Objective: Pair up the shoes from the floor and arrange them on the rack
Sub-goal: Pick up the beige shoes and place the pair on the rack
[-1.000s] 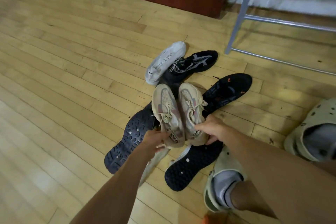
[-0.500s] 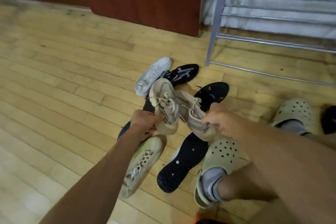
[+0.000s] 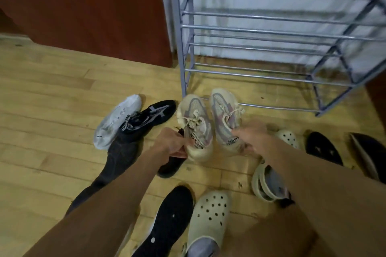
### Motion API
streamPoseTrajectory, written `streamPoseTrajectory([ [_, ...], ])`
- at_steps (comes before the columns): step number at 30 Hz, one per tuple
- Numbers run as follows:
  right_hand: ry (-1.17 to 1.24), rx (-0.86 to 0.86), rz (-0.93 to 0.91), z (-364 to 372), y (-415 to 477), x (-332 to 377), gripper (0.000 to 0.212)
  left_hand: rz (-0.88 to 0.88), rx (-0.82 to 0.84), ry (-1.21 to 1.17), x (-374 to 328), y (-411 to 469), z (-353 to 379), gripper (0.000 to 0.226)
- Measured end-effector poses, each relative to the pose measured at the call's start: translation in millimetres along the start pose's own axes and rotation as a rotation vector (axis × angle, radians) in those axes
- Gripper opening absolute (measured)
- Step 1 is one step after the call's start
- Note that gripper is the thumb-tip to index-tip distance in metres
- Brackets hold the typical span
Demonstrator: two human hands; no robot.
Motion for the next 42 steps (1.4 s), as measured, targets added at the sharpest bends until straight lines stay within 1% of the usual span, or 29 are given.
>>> streamPoseTrajectory([
  [1, 0.035, -0.025, -0.006, -4.3, 10.3, 3.6, 0.016, 0.013, -0.009, 0.001, -9.5, 11.9, 6.0, 0.030],
  [3, 0.103, -0.062, -0.016, -8.6, 34.1, 10.2, 0.014, 0.045, -0.029, 0.011, -29.1, 40.2, 15.3, 0.029],
  [6, 0.121, -0.091, -0.032, -11.8, 68.6, 23.0, 0.024, 0.069, -0.071, 0.005, -50.6, 84.6, 20.9, 0.026],
  [8, 0.129, -0.084, -0.037, -13.7, 94.6, 30.5, 0.025, 0.094, -0.097, 0.026, -61.8, 111.9, 22.8, 0.018],
  [12, 0.131, -0.064, -0.073, -17.3, 145.0, 45.8, 0.015, 0.120, -0.115, 0.023, -85.4, 157.4, 28.5, 0.012],
  [16, 0.154, -0.077, -0.110, -17.8, 190.6, 58.9, 0.016, 0.147, -0.169, 0.049, -104.6, 199.7, 33.7, 0.019],
  [17, 0.159, -0.084, -0.123, -16.1, 200.5, 61.1, 0.015, 0.156, -0.191, 0.051, -108.9, 209.0, 33.9, 0.017],
  [19, 0.162, -0.084, -0.135, -10.3, 220.3, 62.5, 0.016, 0.165, -0.232, 0.071, -117.9, 227.2, 32.7, 0.004],
  [23, 0.163, -0.087, -0.134, -1.3, 249.6, 60.6, 0.021, 0.168, -0.250, 0.034, -125.2, 258.6, 31.8, 0.023],
  [25, 0.180, -0.089, -0.138, 0.6, 256.7, 61.0, 0.016, 0.146, -0.245, -0.072, -121.9, 267.9, 33.2, 0.030],
  [27, 0.200, -0.087, -0.135, 1.8, 261.6, 62.0, 0.013, 0.159, -0.259, -0.158, -123.2, 274.5, 33.7, 0.030],
  [30, 0.275, -0.096, -0.104, 3.5, 264.2, 63.0, 0.014, 0.205, -0.292, -0.143, -128.6, 281.9, 32.6, 0.031],
  [32, 0.325, -0.080, -0.090, 5.8, 263.3, 62.4, 0.013, 0.203, -0.306, -0.139, -126.5, 285.1, 31.6, 0.030],
  [34, 0.334, -0.076, -0.090, 7.0, 263.8, 61.3, 0.017, 0.197, -0.291, -0.127, -121.9, 288.5, 31.5, 0.033],
  [39, 0.227, -0.084, -0.081, 6.8, 267.0, 60.8, 0.025, 0.177, -0.294, -0.049, -122.4, 294.7, 35.5, 0.036],
  [42, 0.155, -0.012, -0.093, 8.4, 261.5, 62.0, 0.032, 0.164, -0.307, 0.041, -127.0, 294.1, 38.1, 0.036],
])
Point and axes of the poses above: each hand's wrist, its own y-axis towards the middle knuckle, its own z-axis out of the palm, x = y × z, the point moved 4 cm from there along y, towards the middle knuckle, and after that the axes turned 11 degrees about y, right-handed, at the moved point
